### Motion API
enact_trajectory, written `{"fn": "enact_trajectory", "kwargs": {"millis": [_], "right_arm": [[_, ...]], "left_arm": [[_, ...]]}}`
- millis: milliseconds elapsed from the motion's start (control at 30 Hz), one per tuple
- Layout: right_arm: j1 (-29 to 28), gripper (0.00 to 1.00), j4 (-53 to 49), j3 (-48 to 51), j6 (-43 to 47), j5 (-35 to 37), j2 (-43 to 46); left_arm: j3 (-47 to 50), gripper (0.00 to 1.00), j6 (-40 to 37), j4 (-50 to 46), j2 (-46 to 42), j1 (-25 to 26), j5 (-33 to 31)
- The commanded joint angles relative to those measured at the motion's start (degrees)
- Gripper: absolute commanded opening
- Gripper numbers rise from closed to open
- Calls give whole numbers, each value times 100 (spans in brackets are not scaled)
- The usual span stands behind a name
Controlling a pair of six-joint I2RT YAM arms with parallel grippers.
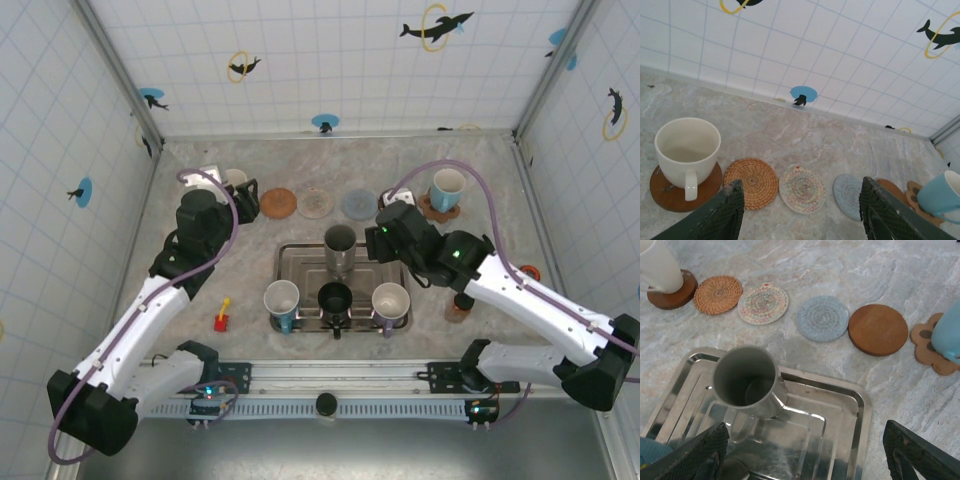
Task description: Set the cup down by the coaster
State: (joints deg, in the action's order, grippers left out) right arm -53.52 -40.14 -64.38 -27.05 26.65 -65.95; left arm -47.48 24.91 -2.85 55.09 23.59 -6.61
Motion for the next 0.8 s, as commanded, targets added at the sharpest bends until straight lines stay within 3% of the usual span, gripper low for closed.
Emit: {"fn": "enact_trajectory", "kwargs": {"millis": [0,467,767], "right_arm": [[-196,83,-205,307,-420,212,176],[-786,86,292,1016,-1275,193,207],[-845,87,775,1149,-1421,-67,-205]], "left_arm": [[71,62,-214,120,-175,38,34],[159,66,-315,44,-302,32,-112],[138,68,-356,-48,-253,32,-247]]}}
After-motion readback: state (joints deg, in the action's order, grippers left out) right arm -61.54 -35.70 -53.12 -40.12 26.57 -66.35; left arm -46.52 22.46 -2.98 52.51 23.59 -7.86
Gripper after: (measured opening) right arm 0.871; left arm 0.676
